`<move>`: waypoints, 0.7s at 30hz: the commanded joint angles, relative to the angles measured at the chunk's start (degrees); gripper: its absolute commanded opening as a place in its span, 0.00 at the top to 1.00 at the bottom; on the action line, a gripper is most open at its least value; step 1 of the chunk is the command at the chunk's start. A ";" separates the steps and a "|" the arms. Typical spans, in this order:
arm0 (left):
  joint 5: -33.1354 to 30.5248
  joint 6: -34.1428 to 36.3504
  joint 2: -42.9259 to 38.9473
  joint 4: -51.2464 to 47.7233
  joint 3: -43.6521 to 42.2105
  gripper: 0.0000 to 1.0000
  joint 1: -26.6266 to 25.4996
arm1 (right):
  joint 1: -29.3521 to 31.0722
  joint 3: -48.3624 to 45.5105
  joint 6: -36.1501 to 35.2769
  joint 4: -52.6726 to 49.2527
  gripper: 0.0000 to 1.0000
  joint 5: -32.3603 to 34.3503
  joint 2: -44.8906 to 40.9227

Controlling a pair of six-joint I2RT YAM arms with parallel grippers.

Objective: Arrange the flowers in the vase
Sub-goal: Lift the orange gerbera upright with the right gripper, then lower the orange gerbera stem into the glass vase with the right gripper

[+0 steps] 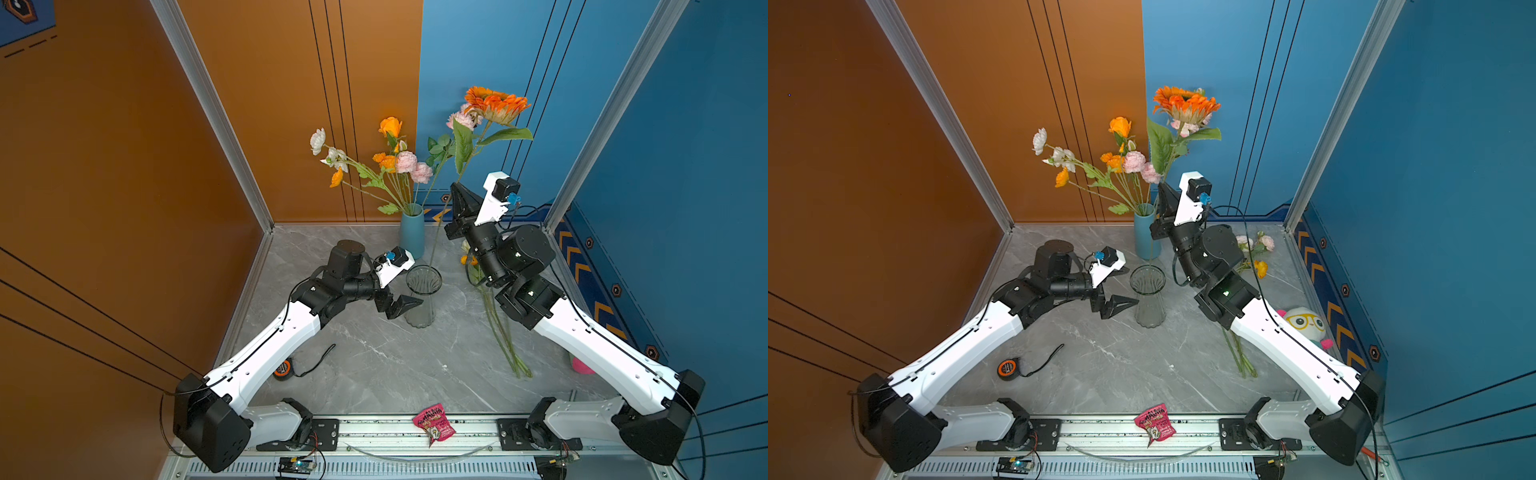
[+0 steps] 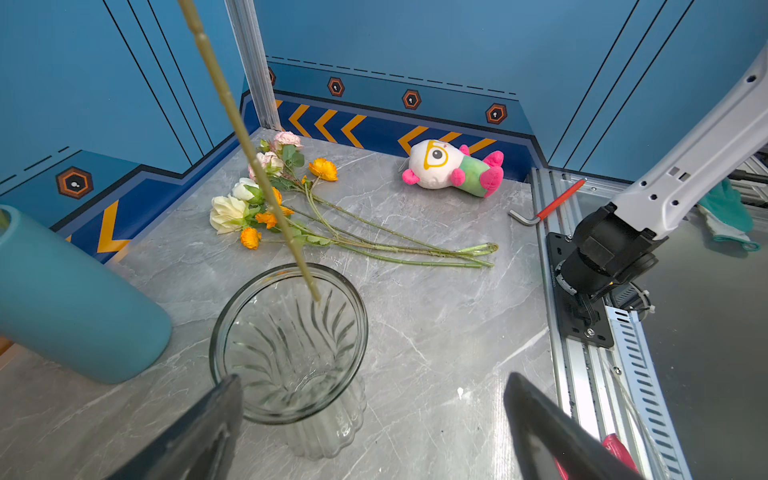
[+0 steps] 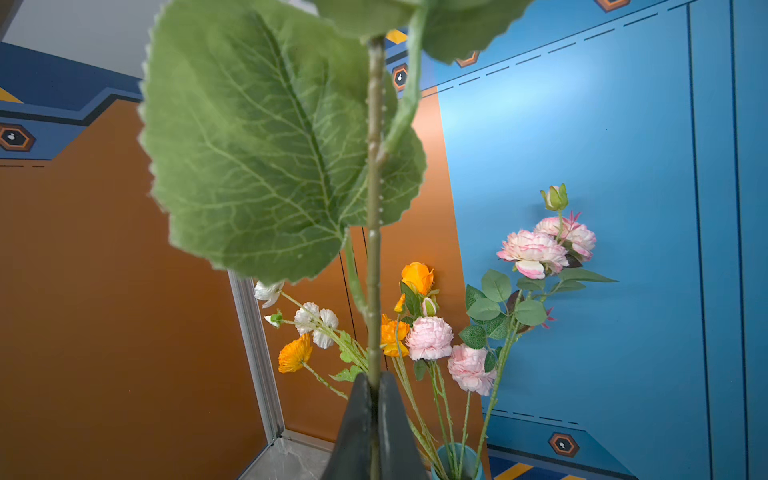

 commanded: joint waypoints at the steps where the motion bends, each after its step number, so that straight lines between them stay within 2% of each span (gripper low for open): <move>1: 1.74 -0.72 -0.69 0.69 -0.22 0.02 0.71 | 0.70 -0.73 -1.71 3.62 1.00 0.78 1.38; 8: 1.71 -1.01 -1.22 1.58 -0.73 0.02 1.06 | 2.19 -12.14 -5.04 16.11 0.98 2.18 1.83; 21: 2.51 -1.37 -1.01 1.64 -0.52 0.02 1.55 | 2.63 -24.38 0.28 19.86 0.97 4.53 0.48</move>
